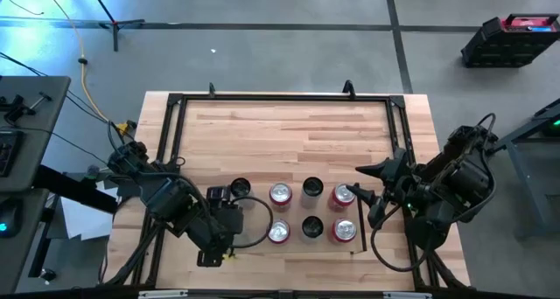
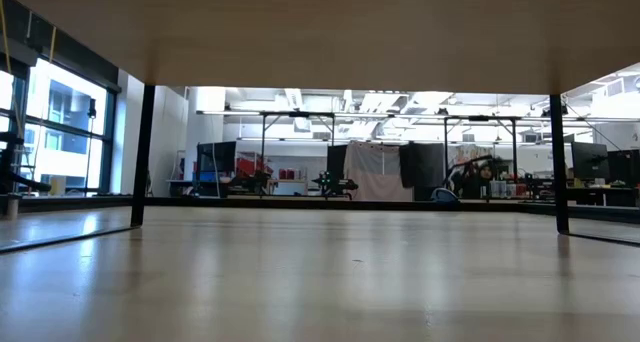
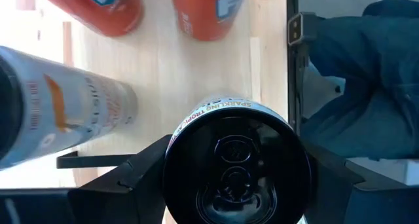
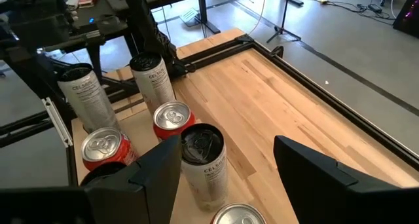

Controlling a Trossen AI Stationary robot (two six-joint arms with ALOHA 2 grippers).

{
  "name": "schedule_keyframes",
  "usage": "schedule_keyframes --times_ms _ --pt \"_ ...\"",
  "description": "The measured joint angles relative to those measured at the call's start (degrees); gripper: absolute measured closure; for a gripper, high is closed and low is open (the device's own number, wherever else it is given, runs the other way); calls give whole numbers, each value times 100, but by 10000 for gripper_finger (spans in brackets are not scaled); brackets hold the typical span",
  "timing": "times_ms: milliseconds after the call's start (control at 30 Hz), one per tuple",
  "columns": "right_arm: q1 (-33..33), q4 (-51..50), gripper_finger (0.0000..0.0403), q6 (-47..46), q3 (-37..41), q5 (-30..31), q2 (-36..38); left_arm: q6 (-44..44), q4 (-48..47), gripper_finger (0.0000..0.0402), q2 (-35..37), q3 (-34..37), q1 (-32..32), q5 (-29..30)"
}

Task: Place canned beverage on shelf
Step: Put the white yellow soda can on the shelf aligned with the white yellow soda can

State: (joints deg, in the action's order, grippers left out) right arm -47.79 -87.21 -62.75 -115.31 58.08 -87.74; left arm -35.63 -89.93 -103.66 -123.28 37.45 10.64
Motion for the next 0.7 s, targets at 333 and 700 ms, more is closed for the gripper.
schedule_keyframes --times_ms 333,700 --pt "0 110 174 -20 0 -9 0 32 -6 156 -26 0 -142 26" --pt "0 111 174 -23 0 -32 0 192 126 156 -57 0 -202 63"
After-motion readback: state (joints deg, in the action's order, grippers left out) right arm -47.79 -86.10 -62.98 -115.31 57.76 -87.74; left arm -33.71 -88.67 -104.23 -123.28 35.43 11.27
